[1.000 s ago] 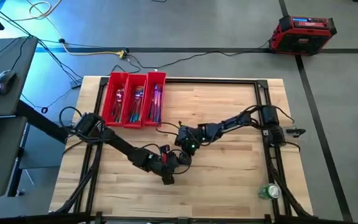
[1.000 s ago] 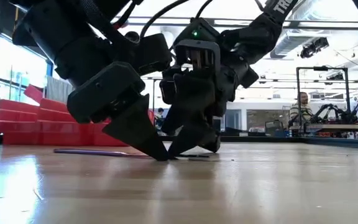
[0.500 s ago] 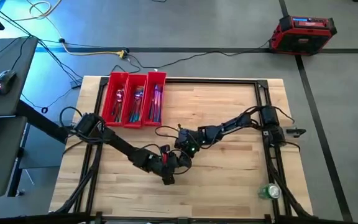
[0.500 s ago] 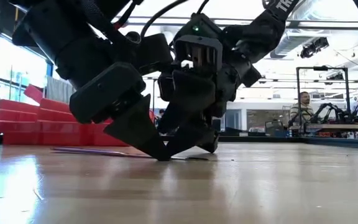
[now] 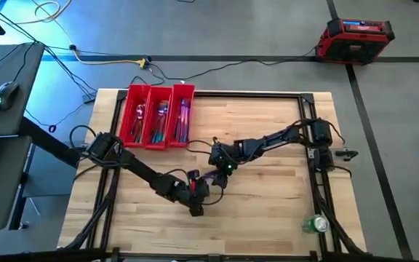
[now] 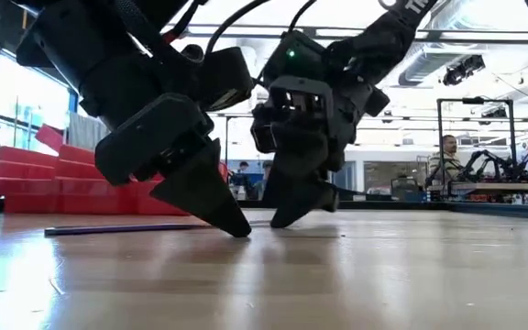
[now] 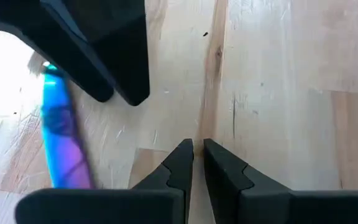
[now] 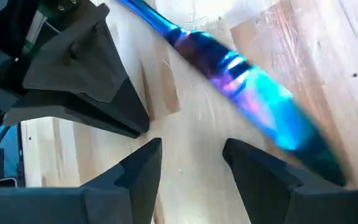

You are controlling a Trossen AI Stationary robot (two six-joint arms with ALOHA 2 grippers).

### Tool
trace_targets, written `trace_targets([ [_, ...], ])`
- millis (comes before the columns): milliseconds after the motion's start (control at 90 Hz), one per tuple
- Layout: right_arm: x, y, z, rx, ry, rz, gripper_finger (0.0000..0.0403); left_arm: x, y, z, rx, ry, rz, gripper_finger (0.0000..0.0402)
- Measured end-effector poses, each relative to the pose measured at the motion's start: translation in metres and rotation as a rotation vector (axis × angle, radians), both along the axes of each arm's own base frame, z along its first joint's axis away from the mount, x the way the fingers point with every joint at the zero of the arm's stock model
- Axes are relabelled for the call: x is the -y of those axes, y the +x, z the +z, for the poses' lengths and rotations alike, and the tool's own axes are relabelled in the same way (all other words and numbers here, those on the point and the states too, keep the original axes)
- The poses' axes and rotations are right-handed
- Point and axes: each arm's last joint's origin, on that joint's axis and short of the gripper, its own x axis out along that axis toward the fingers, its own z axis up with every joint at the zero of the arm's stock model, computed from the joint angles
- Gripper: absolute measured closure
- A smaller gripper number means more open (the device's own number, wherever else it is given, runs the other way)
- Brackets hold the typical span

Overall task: Sort silverware
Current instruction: Put the blue knife into the right red bin

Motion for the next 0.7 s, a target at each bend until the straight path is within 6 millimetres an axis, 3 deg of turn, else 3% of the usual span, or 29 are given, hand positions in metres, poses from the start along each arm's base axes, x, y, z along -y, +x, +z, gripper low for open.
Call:
trace_targets([
  [222, -0.002, 0.003, 0.004, 0.074, 0.014, 0.085, 0.0224, 0.000, 0.000, 0.000, -0.004, -0.006, -0.004, 0.0378],
  [411, 0.007, 0.010, 0.020, 0.192, -0.272, -0.088, 0.0224, 0.002, -0.001, 0.003, -0.017, -0.048, -0.024, 0.0378],
  [522, 0.011, 0.010, 0.014, 0.158, -0.366, -0.157, 0.0226, 0.004, -0.004, 0.004, -0.032, -0.063, -0.029, 0.0378],
  [700, 0.009, 0.007, -0.003, 0.070, -0.289, -0.121, 0.0249, 0.004, -0.009, 0.003, -0.079, -0.054, -0.017, 0.0378],
])
